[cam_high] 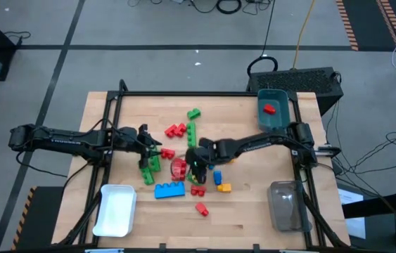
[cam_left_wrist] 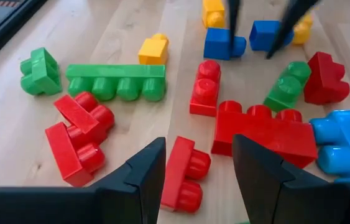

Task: Sort blocks by size
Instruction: Put the one stud blue game piece into the blue bin

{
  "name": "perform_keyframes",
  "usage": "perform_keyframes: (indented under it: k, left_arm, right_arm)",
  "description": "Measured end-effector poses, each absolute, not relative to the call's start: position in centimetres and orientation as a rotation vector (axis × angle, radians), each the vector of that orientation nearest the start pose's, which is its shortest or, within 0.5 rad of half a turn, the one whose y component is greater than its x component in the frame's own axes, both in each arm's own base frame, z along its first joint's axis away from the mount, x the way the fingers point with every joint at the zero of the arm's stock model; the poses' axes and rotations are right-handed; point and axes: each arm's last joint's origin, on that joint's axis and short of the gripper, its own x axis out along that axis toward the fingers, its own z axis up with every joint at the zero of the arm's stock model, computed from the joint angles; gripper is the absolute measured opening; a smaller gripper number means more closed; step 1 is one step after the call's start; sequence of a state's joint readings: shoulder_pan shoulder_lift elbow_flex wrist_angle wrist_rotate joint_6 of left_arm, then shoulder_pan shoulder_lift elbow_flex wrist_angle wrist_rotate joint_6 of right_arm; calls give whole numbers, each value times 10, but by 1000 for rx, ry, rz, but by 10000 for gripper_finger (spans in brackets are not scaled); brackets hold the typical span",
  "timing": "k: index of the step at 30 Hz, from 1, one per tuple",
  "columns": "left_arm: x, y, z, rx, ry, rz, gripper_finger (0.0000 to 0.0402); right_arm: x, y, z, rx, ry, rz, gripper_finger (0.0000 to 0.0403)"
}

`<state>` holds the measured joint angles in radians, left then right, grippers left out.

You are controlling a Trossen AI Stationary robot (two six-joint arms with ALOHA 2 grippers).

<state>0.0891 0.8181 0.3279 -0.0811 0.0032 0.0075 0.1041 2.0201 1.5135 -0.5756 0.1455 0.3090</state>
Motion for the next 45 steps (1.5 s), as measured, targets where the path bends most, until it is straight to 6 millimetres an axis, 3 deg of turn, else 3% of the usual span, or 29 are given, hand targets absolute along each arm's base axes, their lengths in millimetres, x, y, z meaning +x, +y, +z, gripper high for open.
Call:
perform_keyframes:
  k: [6, 13, 23, 32, 38, 45]
  left_arm:
    - [165, 15, 182, -44, 564, 89, 167]
    - [166, 15, 184, -45, 539, 91, 167]
    - [166, 15, 184, -46, 544, 93, 167]
    - [165, 15, 182, -46, 559, 93, 167]
    - [164, 15, 181, -46, 578, 94, 167]
    - [164, 15, 181, -46, 580, 95, 167]
  right_arm:
    - [401, 59, 183, 250, 1170, -465, 176]
    - [389, 46, 181, 421, 1212, -719, 183]
    - [394, 33, 177, 622, 1171, -792, 221]
    - [403, 30, 148, 671, 1223, -792, 238]
    - [405, 29, 145, 646, 1223, -776, 222]
    - [405, 24, 149, 629, 1224, -762, 168]
